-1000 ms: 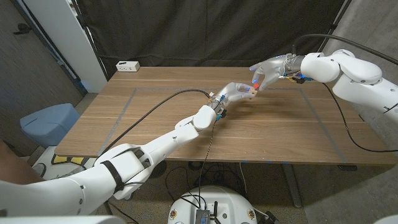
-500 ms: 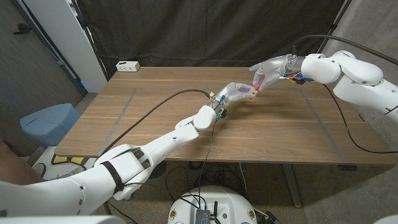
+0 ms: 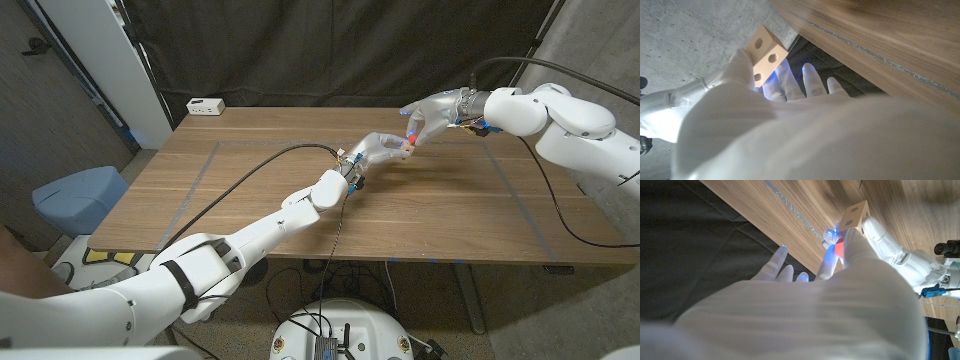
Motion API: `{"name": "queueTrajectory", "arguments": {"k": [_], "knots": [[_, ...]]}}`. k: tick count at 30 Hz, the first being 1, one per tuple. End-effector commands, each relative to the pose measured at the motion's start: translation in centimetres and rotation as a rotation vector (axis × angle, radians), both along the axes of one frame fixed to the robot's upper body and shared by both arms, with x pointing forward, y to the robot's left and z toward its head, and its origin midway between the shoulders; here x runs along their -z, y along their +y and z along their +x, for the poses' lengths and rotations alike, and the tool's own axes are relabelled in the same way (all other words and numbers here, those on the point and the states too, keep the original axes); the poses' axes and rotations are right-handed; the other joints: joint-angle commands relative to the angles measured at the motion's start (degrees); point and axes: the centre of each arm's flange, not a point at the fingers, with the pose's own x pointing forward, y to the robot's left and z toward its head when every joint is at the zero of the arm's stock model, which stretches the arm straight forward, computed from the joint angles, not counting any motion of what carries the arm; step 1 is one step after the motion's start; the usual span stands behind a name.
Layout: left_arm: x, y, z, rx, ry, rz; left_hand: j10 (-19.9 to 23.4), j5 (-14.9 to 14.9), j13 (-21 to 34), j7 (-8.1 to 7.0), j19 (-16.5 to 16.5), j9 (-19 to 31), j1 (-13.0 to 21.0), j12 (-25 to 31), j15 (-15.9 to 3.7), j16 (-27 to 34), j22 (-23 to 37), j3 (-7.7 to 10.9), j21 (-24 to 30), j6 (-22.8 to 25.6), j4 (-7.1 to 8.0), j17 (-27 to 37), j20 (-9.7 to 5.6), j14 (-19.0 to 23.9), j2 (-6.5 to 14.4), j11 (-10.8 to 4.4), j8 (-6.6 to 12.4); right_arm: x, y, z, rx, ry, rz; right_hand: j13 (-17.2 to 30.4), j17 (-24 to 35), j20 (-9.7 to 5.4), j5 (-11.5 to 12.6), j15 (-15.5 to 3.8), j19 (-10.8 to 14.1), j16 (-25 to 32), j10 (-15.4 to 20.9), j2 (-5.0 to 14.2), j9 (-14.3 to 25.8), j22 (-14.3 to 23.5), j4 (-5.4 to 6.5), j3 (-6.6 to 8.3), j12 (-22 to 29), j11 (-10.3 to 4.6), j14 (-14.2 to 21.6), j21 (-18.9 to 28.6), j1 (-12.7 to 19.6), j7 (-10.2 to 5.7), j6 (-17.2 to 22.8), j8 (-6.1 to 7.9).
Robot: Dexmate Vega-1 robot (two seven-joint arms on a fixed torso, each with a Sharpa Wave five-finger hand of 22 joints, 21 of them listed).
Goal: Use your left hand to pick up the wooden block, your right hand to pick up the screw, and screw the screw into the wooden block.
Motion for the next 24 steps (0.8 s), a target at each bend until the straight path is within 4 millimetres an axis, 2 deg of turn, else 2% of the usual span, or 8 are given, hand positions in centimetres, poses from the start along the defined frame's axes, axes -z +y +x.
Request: {"name": "queueTrajectory", "arguments": {"k": [1, 17, 24], "knots": [[-0.02, -0.07, -0.20, 0.001, -0.005, 0.002, 0.4, 0.3, 0.3, 0.86, -0.1, 0.3, 2.5, 0.5, -5.40, -0.2, 0.2, 1.21, 0.0, 4.4, 1.08, 0.3, 0.27, 0.4, 3.0, 0.02, 0.38, 0.06, 0.06, -0.08, -0.008, -0.001, 0.010, 0.1, 0.3, -1.66, 0.3, -2.98, 0.7, 0.3, 0.5, 0.19, 0.2, 0.1, 0.05, 0.52, 0.4, 0.06, 0.6, 0.5, 0.9, 0.18, 0.8, 0.63], [0.07, -0.10, -0.26, -0.001, -0.001, -0.001, 0.5, 0.3, 0.4, 0.94, -0.1, 0.3, 2.5, 0.4, -5.32, -0.2, 0.2, 1.25, 0.1, 4.3, 1.11, 0.3, 0.29, 0.5, 3.1, 0.03, 0.32, -0.04, -0.06, 0.09, -0.014, 0.016, 0.026, 0.1, 0.4, -2.87, 0.1, -3.38, 1.6, 0.6, 1.6, 0.98, 0.5, 0.1, 0.40, 0.91, 0.5, 0.43, 1.8, 0.5, 0.9, 1.18, 2.2, 1.66], [0.15, -0.18, -0.21, 0.000, 0.003, 0.000, 0.5, 0.3, 0.4, 0.87, -0.1, 0.3, 2.5, 0.4, -5.35, -0.2, 0.2, 1.27, 0.1, 4.4, 1.08, 0.3, 0.32, 0.5, 3.1, 0.03, 0.35, 0.05, -0.29, 0.19, -0.013, 0.024, 0.037, 0.1, 0.5, -2.92, -0.2, -3.37, 1.9, 0.6, 2.4, 1.37, 0.7, 0.1, 1.03, 0.64, 0.6, 0.50, 2.0, 0.4, -0.1, 1.70, 3.1, 2.28]]}}
